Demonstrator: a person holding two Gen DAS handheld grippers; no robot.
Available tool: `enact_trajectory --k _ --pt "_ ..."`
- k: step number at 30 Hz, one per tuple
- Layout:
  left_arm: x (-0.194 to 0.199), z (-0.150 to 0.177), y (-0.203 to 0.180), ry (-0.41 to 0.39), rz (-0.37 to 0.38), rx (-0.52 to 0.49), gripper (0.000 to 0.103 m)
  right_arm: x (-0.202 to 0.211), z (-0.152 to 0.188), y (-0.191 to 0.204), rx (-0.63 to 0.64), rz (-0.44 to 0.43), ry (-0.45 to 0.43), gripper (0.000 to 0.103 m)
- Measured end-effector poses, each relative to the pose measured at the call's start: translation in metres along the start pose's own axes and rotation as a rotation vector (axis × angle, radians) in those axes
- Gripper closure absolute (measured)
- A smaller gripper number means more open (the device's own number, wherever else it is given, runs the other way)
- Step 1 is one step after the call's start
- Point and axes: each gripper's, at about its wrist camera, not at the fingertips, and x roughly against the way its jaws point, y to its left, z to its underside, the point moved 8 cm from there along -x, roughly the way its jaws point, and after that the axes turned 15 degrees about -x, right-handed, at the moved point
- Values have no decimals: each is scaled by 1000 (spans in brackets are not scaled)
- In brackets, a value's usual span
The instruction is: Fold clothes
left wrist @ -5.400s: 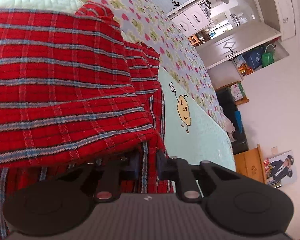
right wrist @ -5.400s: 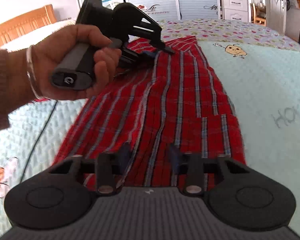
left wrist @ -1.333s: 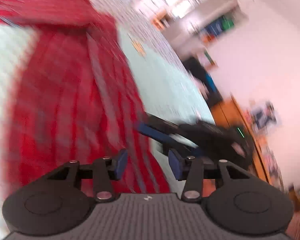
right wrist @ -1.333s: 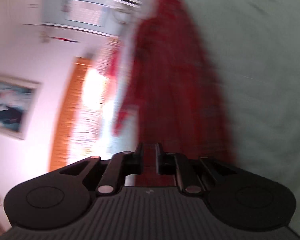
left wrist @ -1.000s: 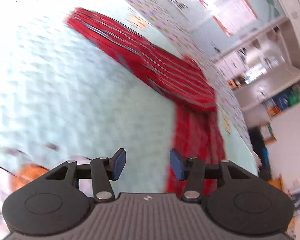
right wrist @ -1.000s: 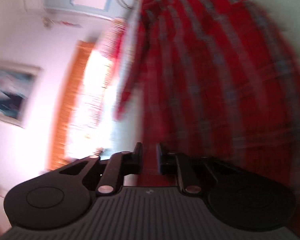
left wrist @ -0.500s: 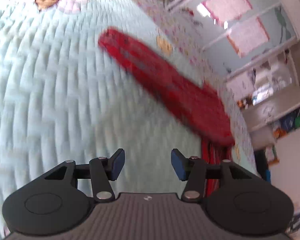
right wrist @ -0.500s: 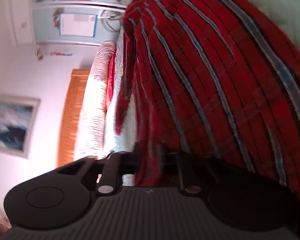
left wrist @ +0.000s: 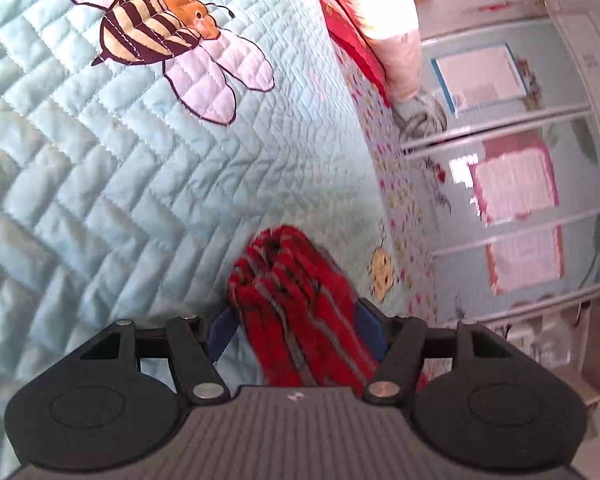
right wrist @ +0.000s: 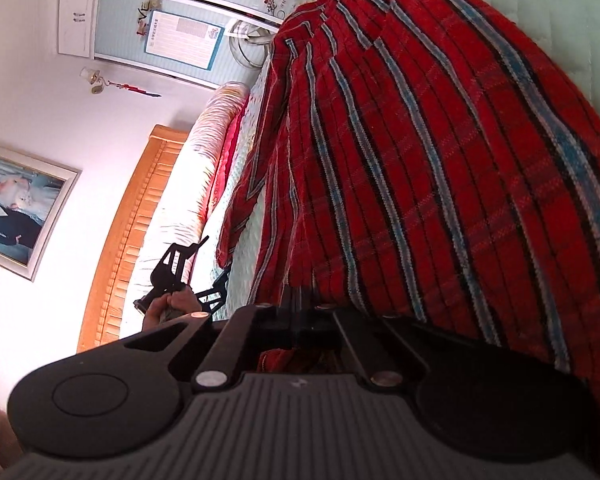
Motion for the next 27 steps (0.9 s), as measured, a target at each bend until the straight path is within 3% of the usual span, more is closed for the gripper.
enact_trajectory --k 2,4,5,7,10,12,16,19,20,21,23,25,27 --pt "-3 -4 -2 -7 -4 -1 40 0 0 3 7 -3 -1 103" --pt "-11 -7 -7 10 -29 -41 60 3 3 7 11 -4 -2 103" --pt "-15 -7 -9 30 -35 -71 79 7 5 6 14 -4 -3 103" --pt "-16 -10 -23 38 -30 -128 81 12 8 5 19 -3 -4 103" --pt "8 -10 -80 1 62 -323 84 12 8 7 25 -3 -6 103" --pt "29 -2 -129 -20 149 -443 84 8 8 11 30 -5 -9 103" --pt "72 30 -231 -37 371 -554 84 6 9 18 29 -5 -12 103" --pt "103 70 -312 -52 523 -720 84 8 7 20 -3 -4 5 102" --pt "110 85 -334 -60 552 -782 84 9 6 22 -29 -11 17 97" --pt "116 101 -354 -69 571 -844 84 12 3 27 -73 -35 32 81" --pt "123 123 -379 -95 572 -929 84 22 -3 43 -121 -111 32 63" --pt "119 122 -378 -115 518 -901 84 35 -15 68 -94 -169 2 63" --pt "113 117 -372 -134 456 -856 84 39 -37 88 -21 -142 -34 67"
